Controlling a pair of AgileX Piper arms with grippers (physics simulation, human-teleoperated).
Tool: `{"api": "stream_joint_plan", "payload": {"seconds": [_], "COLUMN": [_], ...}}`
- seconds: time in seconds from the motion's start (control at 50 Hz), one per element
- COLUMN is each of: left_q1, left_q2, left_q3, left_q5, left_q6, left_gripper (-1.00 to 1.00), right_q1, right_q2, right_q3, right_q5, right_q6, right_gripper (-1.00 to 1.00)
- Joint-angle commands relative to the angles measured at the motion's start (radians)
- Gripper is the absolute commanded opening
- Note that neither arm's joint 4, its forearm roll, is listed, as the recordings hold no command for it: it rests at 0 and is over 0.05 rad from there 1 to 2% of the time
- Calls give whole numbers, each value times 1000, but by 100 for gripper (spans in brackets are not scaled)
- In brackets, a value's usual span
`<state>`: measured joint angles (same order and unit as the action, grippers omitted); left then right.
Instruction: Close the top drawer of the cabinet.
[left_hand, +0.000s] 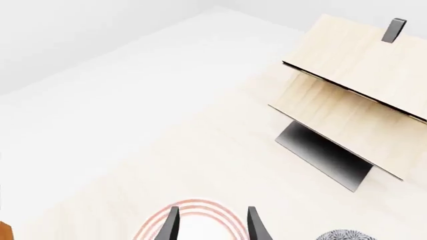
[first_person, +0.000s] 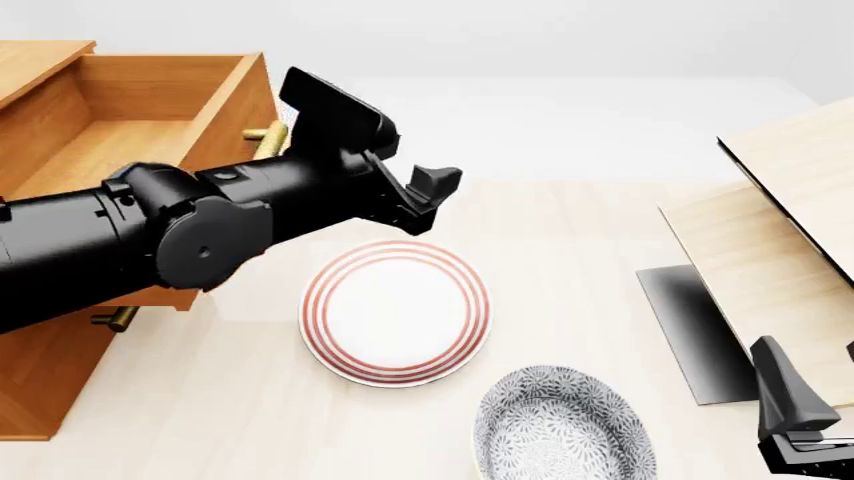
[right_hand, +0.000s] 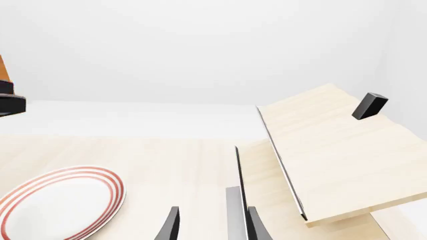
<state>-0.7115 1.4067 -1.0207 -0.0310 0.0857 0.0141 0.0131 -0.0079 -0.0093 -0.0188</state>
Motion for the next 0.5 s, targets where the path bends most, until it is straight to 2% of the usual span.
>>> {"api": "stream_joint_plan", "payload": {"seconds": [0.02, 0.1, 0.12, 0.5], "left_q1": [31, 45, 126, 151], "left_q2": [47, 60, 45, 45], "left_q3": [8, 6, 32, 44], "left_q5": [-35, -42, -74, -89], "left_q6": [-11, -23, -17, -18], "left_gripper": [100, 100, 100, 100], "right_q1": [0, 0, 0, 0], "right_q2": [0, 0, 0, 0], "right_q3": [0, 0, 0, 0], "right_q5": [0, 0, 0, 0], "right_q6": [0, 0, 0, 0], "right_gripper": [100, 100, 100, 100]}}
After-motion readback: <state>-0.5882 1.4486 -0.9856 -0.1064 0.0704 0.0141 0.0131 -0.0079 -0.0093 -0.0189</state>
